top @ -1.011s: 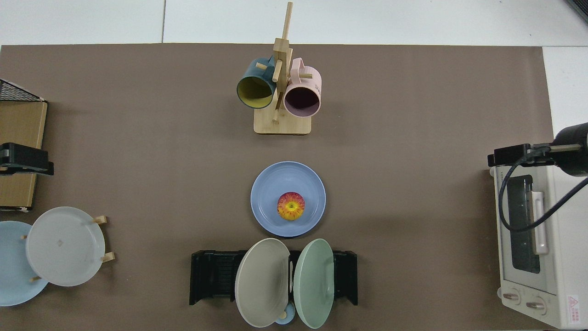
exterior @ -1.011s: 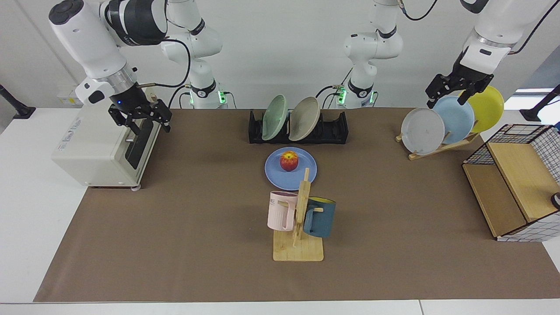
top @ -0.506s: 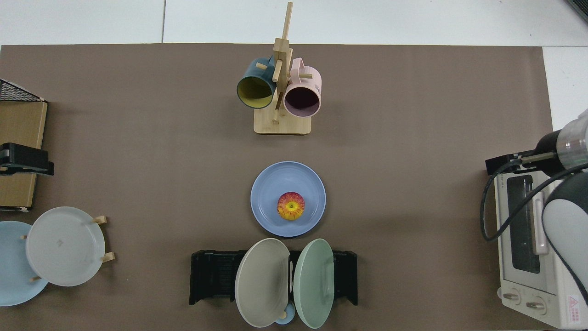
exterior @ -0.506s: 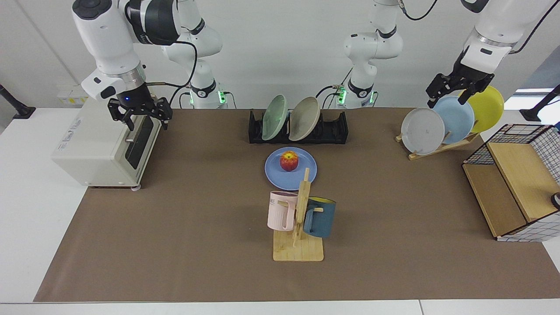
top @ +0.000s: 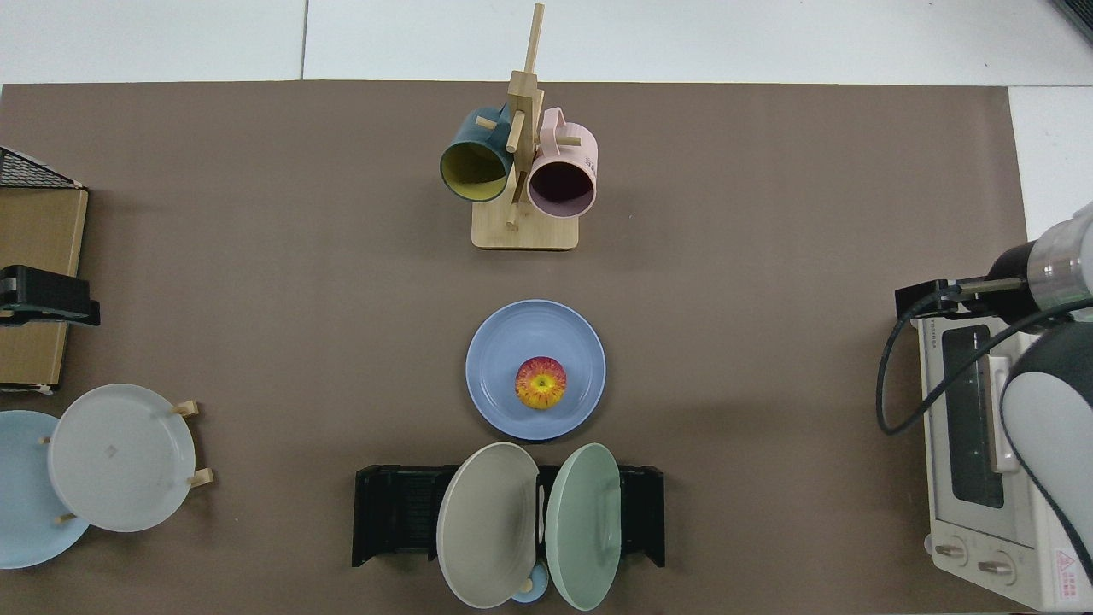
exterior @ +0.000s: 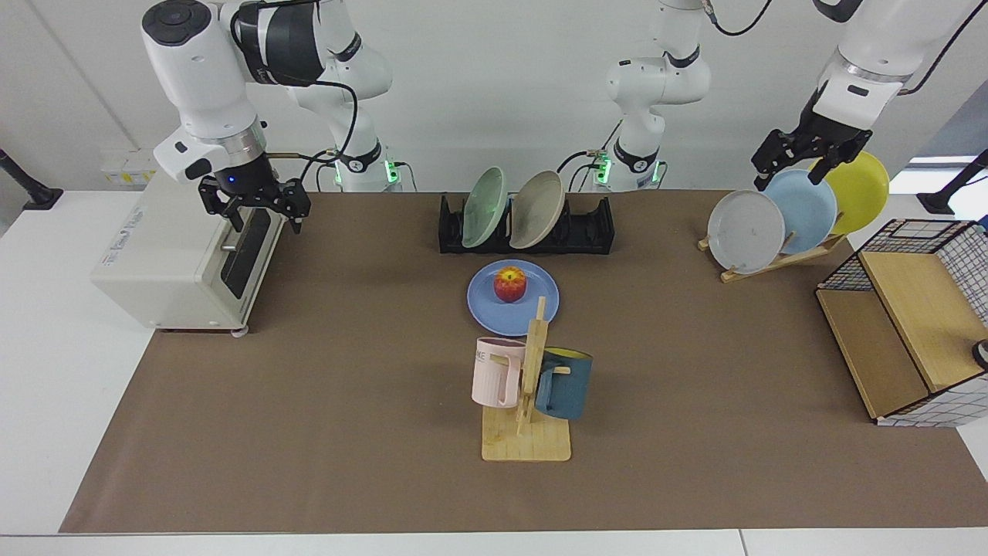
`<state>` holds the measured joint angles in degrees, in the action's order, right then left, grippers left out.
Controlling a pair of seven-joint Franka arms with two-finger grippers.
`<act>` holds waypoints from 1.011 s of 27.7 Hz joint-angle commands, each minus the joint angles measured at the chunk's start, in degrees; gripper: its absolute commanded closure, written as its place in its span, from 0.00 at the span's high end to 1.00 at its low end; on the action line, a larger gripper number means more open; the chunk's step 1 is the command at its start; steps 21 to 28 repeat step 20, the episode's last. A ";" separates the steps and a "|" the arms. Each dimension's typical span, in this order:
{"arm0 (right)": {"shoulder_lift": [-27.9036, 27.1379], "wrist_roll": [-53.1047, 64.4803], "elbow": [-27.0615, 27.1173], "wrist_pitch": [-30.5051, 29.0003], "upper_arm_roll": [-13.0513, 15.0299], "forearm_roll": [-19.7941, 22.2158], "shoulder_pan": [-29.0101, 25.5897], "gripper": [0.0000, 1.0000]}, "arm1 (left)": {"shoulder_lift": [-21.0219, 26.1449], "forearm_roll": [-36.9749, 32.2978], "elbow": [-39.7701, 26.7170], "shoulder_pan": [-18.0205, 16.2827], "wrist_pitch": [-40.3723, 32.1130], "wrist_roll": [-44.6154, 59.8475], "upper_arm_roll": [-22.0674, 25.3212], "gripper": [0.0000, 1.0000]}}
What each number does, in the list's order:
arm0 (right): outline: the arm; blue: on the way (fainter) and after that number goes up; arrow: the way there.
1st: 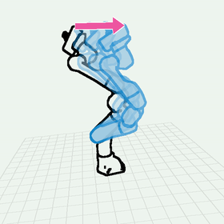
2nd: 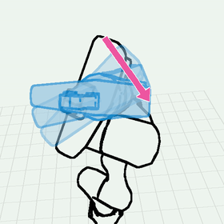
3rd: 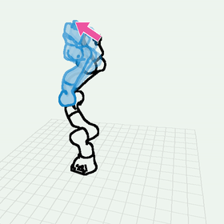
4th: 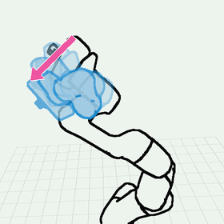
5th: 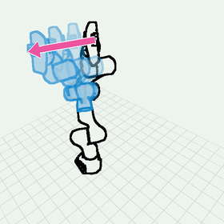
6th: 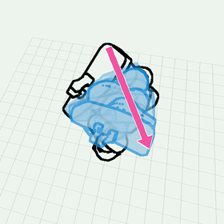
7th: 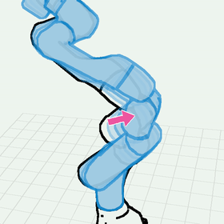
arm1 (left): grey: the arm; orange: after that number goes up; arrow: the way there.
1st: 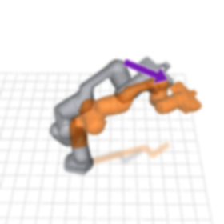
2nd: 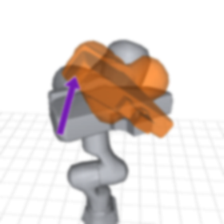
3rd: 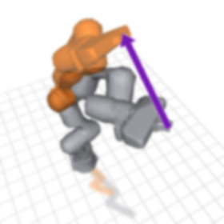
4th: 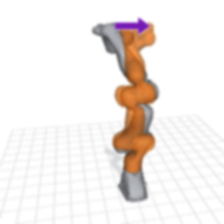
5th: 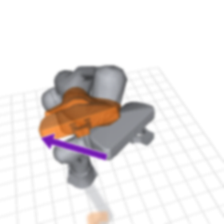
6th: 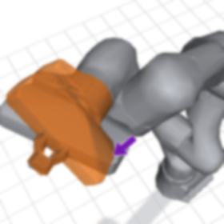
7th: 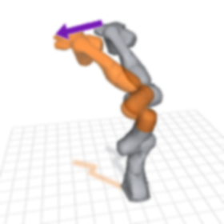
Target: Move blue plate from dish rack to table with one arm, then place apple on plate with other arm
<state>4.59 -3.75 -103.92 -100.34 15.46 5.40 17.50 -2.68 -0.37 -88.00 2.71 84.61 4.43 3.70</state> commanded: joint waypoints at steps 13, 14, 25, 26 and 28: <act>-0.98 1.64 0.56 -3.63 -13.09 -8.72 -15.21 1.00 | -1.10 0.20 -0.42 0.37 -0.06 0.14 0.34 1.00; -0.98 1.29 0.30 -3.81 -13.09 -9.61 -15.21 1.00 | -1.10 0.20 -0.42 0.37 -0.06 0.14 0.34 1.00; -0.81 0.93 -0.94 -4.25 -13.09 -9.97 -15.12 1.00 | -1.10 0.20 -0.42 0.37 -0.06 0.14 0.34 1.00; -0.81 0.93 -0.94 -4.25 -13.09 -9.97 -15.12 1.00 | -1.10 0.20 -0.42 0.37 -0.06 0.14 0.34 1.00; -0.81 0.93 -0.94 -4.25 -13.09 -9.97 -15.12 1.00 | -1.10 0.20 -0.42 0.37 -0.06 0.14 0.34 1.00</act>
